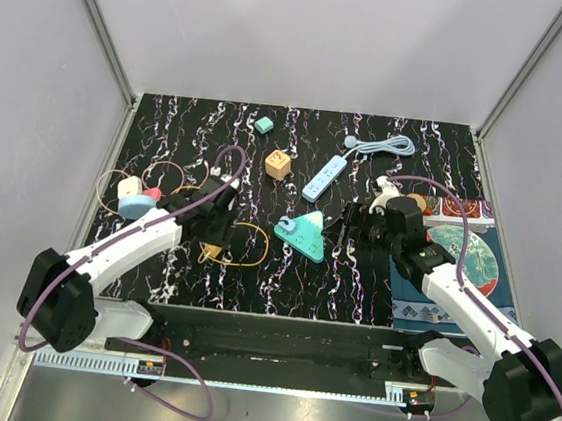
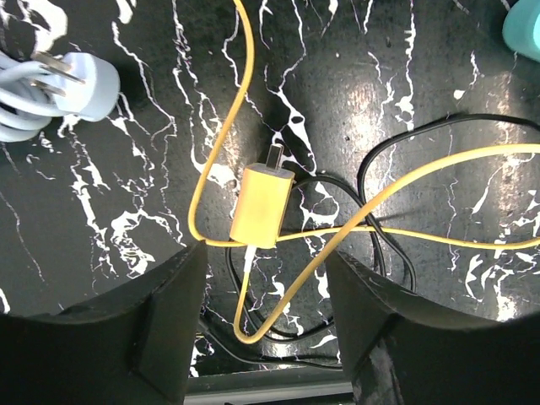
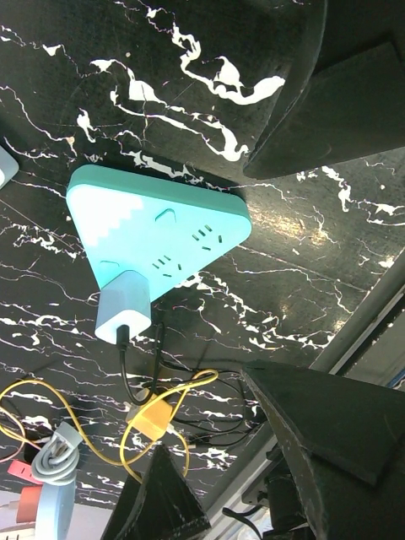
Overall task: Insert the plug
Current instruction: Insert the plug into the socket, then pick up the plug from the center of the board.
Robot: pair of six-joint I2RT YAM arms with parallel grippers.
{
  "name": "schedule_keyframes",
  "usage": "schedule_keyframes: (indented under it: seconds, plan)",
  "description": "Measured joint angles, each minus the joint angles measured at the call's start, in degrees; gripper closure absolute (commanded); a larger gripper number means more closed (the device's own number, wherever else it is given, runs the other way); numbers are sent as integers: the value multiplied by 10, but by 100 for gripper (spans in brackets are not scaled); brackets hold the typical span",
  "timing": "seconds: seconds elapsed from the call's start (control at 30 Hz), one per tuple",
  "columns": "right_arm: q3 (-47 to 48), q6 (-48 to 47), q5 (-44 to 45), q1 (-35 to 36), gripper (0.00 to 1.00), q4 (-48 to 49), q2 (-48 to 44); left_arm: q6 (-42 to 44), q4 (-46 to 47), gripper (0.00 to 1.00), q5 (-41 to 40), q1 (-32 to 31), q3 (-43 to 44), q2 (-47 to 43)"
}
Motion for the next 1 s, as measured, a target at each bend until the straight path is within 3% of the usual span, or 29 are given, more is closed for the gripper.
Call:
schedule_keyframes:
  seconds: [0.43,0.57,0.67,0.77,1.0]
  plan:
    - [-9,0,-11,0,7,6,15,3,21,41,27,6,0,119]
    - [-12,-1,-15,0,8,8,16,1,22,46,26,6,0,138]
    - [-12,-3,-18,2,8,12,17,0,22,53,23,6,1,146]
    - [-12,-6,-22,6,8,16,17,-3,24,66,23,6,2,147]
    - [-12,-16,-25,31,9,20,16,-12,32,81,36,6,4,121]
